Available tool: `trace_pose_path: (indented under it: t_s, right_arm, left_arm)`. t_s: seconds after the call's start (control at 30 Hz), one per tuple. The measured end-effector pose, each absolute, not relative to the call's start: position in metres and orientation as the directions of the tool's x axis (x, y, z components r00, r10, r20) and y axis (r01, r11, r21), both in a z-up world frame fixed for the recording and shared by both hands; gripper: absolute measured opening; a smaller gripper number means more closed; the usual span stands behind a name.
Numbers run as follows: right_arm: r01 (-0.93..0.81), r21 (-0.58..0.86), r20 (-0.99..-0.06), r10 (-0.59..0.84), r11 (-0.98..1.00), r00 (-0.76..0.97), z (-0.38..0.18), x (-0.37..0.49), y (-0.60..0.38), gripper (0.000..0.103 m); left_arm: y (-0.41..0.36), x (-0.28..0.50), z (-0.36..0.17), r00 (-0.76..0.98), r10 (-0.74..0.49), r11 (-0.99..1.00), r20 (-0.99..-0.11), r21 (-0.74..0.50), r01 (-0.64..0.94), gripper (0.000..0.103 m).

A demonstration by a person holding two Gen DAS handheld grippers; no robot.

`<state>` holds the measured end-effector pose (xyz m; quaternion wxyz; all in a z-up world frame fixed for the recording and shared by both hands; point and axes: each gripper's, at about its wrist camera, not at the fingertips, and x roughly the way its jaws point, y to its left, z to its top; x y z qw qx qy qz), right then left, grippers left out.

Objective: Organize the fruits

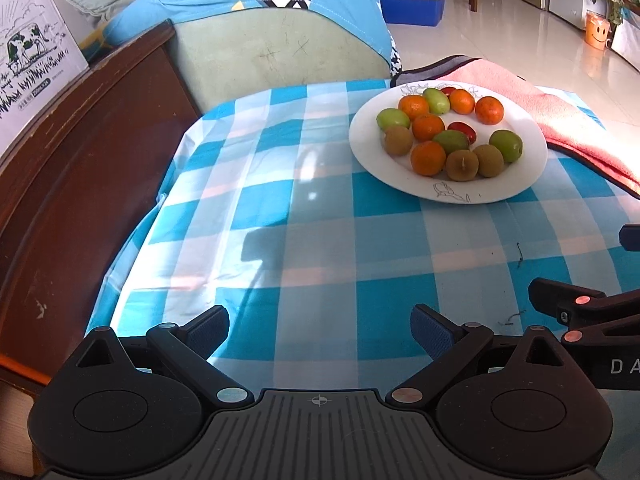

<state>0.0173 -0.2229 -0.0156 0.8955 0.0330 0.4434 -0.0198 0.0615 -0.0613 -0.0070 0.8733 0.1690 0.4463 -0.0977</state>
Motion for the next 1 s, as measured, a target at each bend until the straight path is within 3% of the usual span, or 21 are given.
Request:
trace_pose_path:
  t_s: [0.33, 0.67, 1.0]
  right_arm:
    - [-0.02, 0.109, -0.779, 0.098, 0.994, 0.619, -0.044, -0.01, -0.201, 0.1]
    - [-0.165, -0.026, -0.695, 0.101, 0.986, 0.712, -0.059, -0.018, -0.171, 0.102]
    - [-0.241, -0.03, -0.625, 0.17, 0.97, 0.762, -0.069, -0.008, -0.155, 0.102]
  left_arm:
    - [-0.039, 0.046, -0.004, 0.585, -0.065, 0.932, -0.809, 0.159, 0.324, 0.098]
    - [-0.026, 0.037, 0.004, 0.591, -0.109, 0.943, -0.799, 0.105, 0.317, 0.098]
    - [-0.019, 0.038, 0.003, 0.584, -0.116, 0.951, -0.803, 0.08, 0.299, 0.098]
